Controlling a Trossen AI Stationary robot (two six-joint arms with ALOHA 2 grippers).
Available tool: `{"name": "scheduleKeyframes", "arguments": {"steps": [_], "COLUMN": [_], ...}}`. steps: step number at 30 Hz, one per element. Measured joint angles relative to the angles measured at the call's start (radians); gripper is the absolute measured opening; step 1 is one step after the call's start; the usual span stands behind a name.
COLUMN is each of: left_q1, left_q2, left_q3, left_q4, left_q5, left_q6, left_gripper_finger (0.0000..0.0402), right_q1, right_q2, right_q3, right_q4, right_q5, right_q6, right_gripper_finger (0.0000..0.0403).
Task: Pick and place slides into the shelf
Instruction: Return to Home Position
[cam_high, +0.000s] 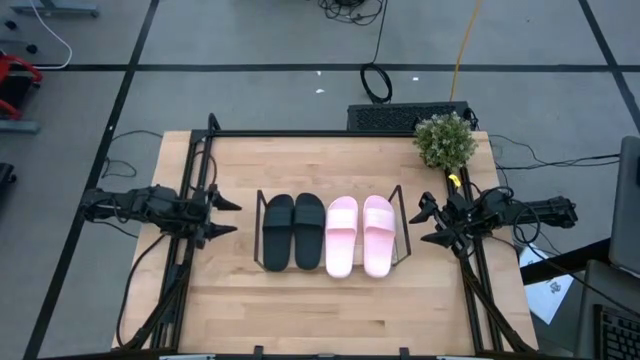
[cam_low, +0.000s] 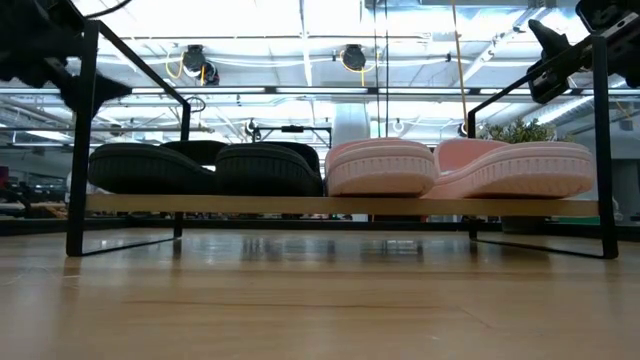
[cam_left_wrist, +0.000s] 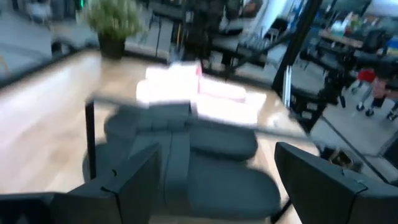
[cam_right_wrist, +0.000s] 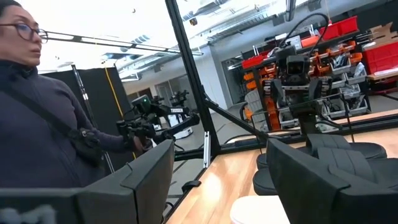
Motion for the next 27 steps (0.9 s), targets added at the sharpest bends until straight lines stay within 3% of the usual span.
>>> {"name": "scheduleKeyframes", "arguments": {"steps": [12,27], "left_q1": [0.001,0.031], "left_q2": [-0.001,0.002], "left_q3": [-0.234,-0.232], "left_q4": [0.450,0.437], "left_q5": [0.018,0.053], "left_q6": [0.016,0.071], "left_gripper_finger": [0.0308,0.0308], "right_q1": [0.000,0.000], "right_q2": [0.000,0.000], "right_q3": [0.000,0.000], "right_q4": [0.017,-0.024], "right_q5": [-0.003,-0.004], "right_q6": [0.006,-0.002], "right_gripper_finger": [0.0247,0.0247]}}
